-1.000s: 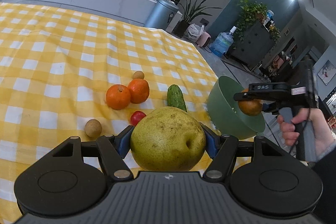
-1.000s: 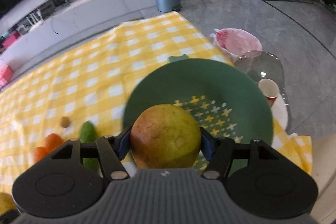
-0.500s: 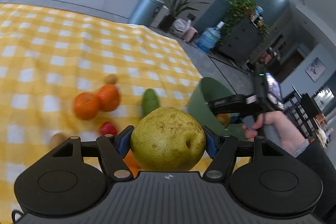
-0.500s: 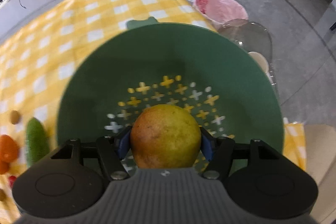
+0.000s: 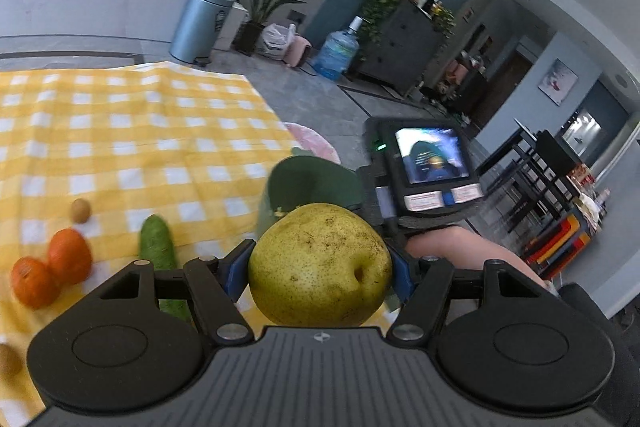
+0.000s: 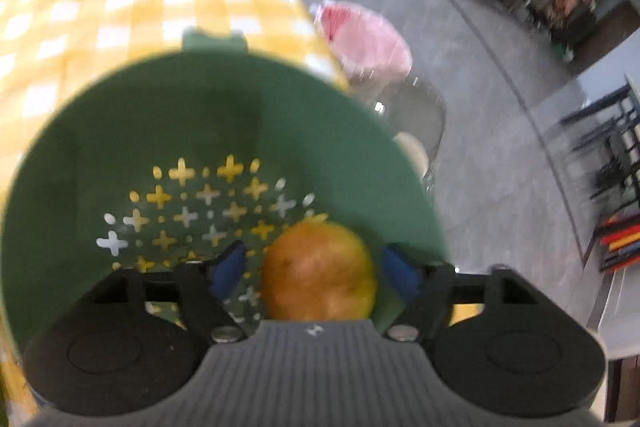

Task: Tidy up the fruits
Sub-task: 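Lower the apple into the green colander and open right tool while left tool carries the pear, then lower the pear into the green colander and open left tool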

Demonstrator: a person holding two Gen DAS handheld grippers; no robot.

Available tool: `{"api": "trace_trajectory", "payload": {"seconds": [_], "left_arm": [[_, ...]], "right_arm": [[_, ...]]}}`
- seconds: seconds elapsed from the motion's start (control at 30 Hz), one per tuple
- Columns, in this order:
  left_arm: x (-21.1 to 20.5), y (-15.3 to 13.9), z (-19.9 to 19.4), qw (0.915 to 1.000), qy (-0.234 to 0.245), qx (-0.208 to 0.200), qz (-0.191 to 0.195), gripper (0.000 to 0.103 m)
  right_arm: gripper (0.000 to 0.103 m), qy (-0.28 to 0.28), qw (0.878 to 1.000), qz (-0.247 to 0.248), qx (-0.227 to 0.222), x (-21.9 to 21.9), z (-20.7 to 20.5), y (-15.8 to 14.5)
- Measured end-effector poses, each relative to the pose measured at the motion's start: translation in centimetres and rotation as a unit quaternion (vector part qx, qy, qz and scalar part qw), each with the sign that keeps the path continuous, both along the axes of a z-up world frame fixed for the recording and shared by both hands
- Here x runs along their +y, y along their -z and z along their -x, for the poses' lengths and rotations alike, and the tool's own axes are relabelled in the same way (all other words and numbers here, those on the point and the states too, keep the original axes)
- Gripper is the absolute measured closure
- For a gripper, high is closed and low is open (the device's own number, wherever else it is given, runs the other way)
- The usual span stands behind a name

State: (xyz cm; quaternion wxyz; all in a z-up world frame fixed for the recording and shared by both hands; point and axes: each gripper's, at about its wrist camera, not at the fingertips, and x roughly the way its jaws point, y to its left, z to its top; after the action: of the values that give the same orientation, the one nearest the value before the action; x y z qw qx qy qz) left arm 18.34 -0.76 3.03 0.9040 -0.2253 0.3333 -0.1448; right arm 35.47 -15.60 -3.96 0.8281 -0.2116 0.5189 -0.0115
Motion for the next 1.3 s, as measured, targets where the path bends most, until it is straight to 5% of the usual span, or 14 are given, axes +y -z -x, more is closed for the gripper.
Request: {"api": "trace_trajectory", "payload": {"seconds": [0.17,0.4,0.7,0.83,0.97,1.07,1.3], "left_arm": [[-1.7,-0.5,-1.5,0.9998,0.007,-0.002,-0.021,0.026],[-4.0,0.2,-5.0,0.9991,0.011,0.028,-0.029,0.026],[-6.7,2.9,-10.3,0.9915,0.022,0.116,-0.055,0.026],[-7.8,3.9,-12.0,0.9854,0.023,0.151,-0.075,0.026],[-9.4,5.4,-13.4,0.9698,0.029,0.194,-0.145,0.026],[-10.7,5.6,-14.0,0.9629,0.033,0.19,-0.188,0.026],[-11.6,6.3,-14.5,0.9578,0.045,0.191,-0.21,0.025]], "right_arm": [[0.017,0.009,0.992,-0.117,-0.046,-4.2,2.3,-4.9],[0.017,0.066,0.943,-0.317,-0.078,-11.8,7.4,-8.4],[0.017,0.089,0.908,-0.401,-0.087,-16.1,10.8,-8.5],[0.017,0.088,0.908,-0.402,-0.084,-16.9,10.7,-7.9],[0.017,0.087,0.907,-0.405,-0.075,-17.0,10.7,-7.1],[0.018,0.087,0.904,-0.415,-0.059,-16.8,10.4,-6.4],[0.018,0.095,0.901,-0.42,-0.053,-16.7,10.1,-5.9]]}}
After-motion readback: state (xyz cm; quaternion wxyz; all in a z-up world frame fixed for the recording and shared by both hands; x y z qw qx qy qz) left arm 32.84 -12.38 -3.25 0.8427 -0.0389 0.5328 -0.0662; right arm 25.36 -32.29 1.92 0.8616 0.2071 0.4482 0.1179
